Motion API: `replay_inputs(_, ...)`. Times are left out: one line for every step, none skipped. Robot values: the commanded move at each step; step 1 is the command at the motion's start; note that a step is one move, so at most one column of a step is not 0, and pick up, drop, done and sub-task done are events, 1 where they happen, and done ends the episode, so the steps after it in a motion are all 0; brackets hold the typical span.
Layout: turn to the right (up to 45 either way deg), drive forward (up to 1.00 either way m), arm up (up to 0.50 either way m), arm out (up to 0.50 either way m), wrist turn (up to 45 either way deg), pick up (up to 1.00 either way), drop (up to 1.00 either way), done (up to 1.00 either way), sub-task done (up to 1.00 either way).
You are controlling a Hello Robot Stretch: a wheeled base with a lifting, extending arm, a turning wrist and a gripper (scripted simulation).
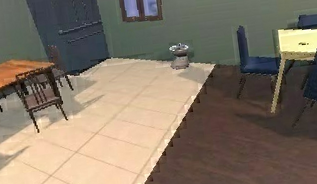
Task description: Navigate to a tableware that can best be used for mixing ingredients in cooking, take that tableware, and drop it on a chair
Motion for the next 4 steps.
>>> replay_inputs(-27.0, 0.0, 0.0, 0.0, 0.0, 0.0, 0.0, 0.0, 0.0)
replay_inputs(-3.0, 0.0, 0.0, 0.0, 0.0, 0.0, 0.0, 0.0, 0.0)
replay_inputs(0.0, 0.4, 0.0, 0.0, 0.0, 0.0, 0.0, 0.0, 0.0)
replay_inputs(-27.0, 0.0, 0.0, 0.0, 0.0, 0.0, 0.0, 0.0, 0.0)
